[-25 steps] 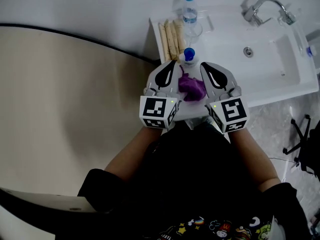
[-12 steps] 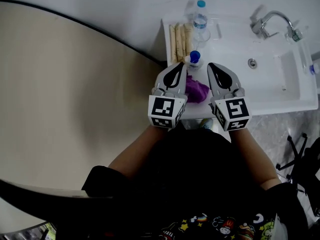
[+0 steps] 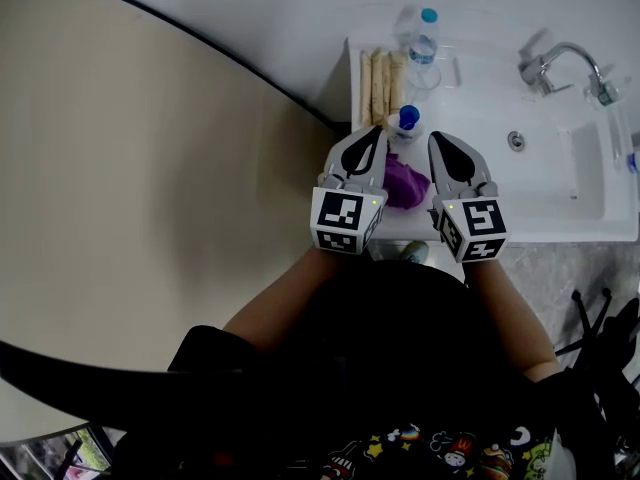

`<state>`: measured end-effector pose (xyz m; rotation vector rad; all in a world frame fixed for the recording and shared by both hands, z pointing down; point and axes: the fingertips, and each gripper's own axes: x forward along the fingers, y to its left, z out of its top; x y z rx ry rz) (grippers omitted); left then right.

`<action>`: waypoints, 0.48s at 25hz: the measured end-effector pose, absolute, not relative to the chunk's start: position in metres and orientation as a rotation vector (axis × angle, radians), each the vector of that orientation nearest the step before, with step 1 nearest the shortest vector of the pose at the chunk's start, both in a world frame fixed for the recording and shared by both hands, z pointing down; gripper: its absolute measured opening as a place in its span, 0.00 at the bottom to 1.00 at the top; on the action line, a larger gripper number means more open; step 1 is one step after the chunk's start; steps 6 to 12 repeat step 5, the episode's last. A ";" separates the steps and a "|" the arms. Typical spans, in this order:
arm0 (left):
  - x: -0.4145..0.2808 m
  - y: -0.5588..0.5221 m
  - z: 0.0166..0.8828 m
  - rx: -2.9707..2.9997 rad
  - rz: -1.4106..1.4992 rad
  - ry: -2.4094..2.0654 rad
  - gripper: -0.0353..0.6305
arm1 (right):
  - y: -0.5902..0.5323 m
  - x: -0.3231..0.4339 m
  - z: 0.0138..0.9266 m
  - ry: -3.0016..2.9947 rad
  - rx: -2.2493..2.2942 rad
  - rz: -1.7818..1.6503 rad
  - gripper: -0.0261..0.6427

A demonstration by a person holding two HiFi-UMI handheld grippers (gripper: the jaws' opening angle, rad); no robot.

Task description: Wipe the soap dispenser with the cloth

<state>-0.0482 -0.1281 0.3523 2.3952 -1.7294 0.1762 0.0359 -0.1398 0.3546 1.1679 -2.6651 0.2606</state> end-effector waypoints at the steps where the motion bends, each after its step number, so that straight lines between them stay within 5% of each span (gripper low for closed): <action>1: -0.049 -0.128 0.353 2.393 0.177 -1.728 0.05 | -0.139 0.036 0.356 -2.665 1.168 0.264 0.07; 12: -0.051 -0.126 0.356 2.385 0.182 -1.725 0.05 | -0.137 0.035 0.360 -2.659 1.158 0.279 0.07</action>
